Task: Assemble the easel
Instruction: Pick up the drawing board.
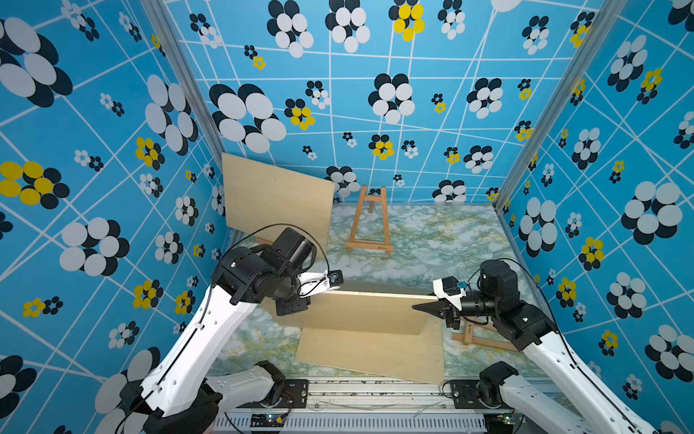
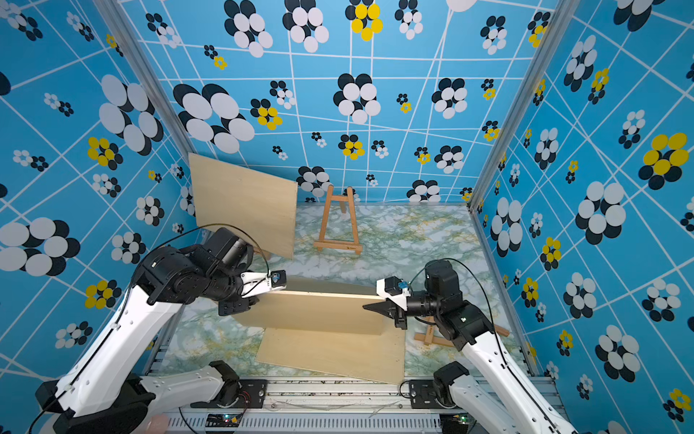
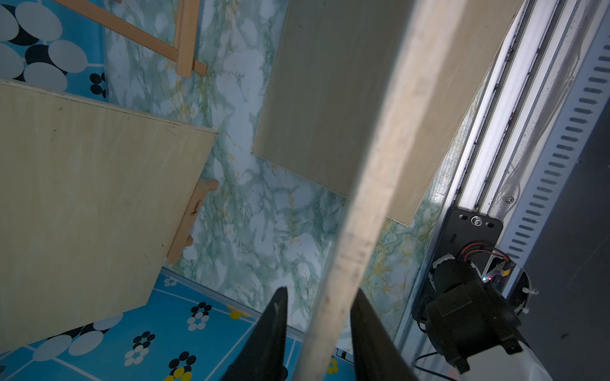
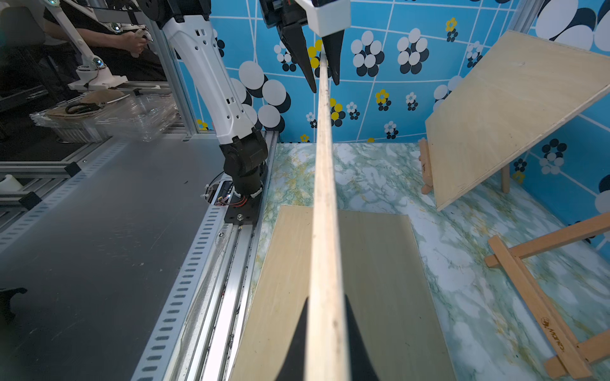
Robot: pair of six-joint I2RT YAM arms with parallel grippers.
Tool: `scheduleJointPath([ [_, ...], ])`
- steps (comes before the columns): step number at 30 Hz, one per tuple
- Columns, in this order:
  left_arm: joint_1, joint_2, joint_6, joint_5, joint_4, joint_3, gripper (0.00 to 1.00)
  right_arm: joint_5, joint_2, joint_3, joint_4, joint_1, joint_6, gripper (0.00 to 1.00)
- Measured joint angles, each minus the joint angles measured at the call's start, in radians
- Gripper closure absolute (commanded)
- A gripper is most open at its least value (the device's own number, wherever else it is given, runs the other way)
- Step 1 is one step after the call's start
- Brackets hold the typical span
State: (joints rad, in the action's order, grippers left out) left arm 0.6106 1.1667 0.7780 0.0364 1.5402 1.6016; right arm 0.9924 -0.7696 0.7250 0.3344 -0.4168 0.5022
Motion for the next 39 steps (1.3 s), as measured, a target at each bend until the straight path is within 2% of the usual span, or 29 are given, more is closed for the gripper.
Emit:
scheduleJointPath([
  [3,-0.001,-0.01,0.016,0.0,0.0,-0.01,0.79,0.005,0.012,0.0,0.025,0.011,0.03,1.0],
  [8,0.016,-0.019,0.115,-0.062,0.06,-0.01,1.0,0.024,0.014,0.0,0.018,0.019,0.117,1.0],
  [16,0.032,0.029,0.129,-0.059,0.06,0.032,1.0,0.0,0.085,0.0,0.054,0.033,0.108,1.0],
  [20,0.061,0.057,0.129,-0.045,0.06,0.099,1.0,-0.026,0.144,0.007,0.074,0.041,0.093,1.0],
  [28,0.205,0.091,0.111,0.041,0.06,0.278,1.0,-0.127,0.317,0.061,0.129,0.042,0.089,1.0],
  [33,0.299,0.105,0.082,0.115,0.059,0.307,1.0,-0.173,0.391,0.063,0.163,0.039,0.086,1.0],
  [39,0.335,0.107,0.094,0.148,0.014,0.318,1.0,-0.244,0.455,0.069,0.172,0.032,0.088,1.0],
])
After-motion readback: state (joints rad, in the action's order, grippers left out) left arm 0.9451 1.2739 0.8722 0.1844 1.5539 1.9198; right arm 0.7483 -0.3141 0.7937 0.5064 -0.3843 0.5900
